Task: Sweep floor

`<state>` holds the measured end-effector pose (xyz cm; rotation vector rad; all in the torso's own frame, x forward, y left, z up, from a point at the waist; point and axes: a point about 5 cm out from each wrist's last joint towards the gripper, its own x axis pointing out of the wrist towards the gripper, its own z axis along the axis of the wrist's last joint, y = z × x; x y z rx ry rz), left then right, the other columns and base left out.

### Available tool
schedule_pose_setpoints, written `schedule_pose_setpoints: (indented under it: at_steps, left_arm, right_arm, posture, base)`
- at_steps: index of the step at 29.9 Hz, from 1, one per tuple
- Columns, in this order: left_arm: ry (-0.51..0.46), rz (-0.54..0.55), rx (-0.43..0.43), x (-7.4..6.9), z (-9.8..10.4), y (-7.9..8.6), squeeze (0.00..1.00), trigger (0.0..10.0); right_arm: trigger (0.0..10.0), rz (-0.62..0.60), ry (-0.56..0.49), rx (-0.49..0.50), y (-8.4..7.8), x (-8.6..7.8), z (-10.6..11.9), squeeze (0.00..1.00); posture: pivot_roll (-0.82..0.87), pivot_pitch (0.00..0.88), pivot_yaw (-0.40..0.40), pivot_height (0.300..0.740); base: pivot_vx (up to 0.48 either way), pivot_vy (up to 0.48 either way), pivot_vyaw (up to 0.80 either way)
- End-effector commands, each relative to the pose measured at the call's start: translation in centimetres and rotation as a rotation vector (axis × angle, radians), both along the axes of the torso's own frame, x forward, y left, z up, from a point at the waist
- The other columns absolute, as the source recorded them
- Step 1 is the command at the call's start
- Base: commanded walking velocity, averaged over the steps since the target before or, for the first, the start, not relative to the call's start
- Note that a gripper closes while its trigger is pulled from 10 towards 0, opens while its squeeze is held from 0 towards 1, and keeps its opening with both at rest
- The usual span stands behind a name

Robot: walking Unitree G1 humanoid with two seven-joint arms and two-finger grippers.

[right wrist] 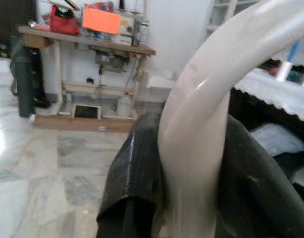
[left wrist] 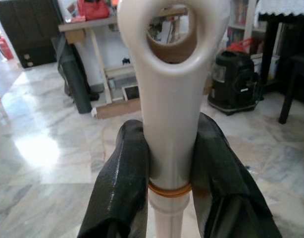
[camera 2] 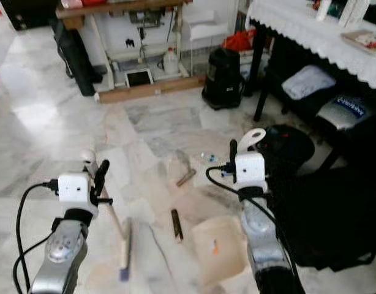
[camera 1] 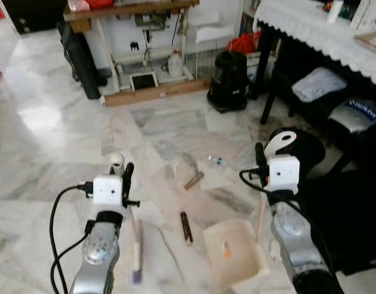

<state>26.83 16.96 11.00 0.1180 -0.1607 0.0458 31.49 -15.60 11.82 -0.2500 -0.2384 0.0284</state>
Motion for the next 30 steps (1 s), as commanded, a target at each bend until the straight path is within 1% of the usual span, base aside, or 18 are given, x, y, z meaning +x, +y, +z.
schedule_pose_setpoints:
  at_steps: [1, 7, 30]
  left_arm:
    - [-0.050, 0.004, 0.022, 0.20, 0.97, 0.10, 0.00, 10.0]
    - [-0.050, 0.014, 0.027, 0.22, 1.05, 0.43, 0.00, 10.0]
    - [-0.050, 0.012, 0.029, 0.25, 1.21, 0.50, 0.00, 10.0]
  right_arm:
    - [10.0, -0.006, -0.033, 0.023, -0.16, 0.04, 0.71, 0.00]
    - [10.0, -0.005, -0.031, 0.027, -0.06, 0.00, 0.67, 0.00]
    - [10.0, -0.012, -0.028, 0.038, 0.02, 0.01, 0.60, 0.00]
  posture:
    - [0.08, 0.101, 0.039, 0.740]
    - [0.08, 0.113, 0.041, 0.740]
    - [0.09, 0.129, 0.048, 0.740]
  base:
    - [0.334, 0.000, 0.00]
    - [0.336, 0.000, 0.00]
    - [0.337, 0.000, 0.00]
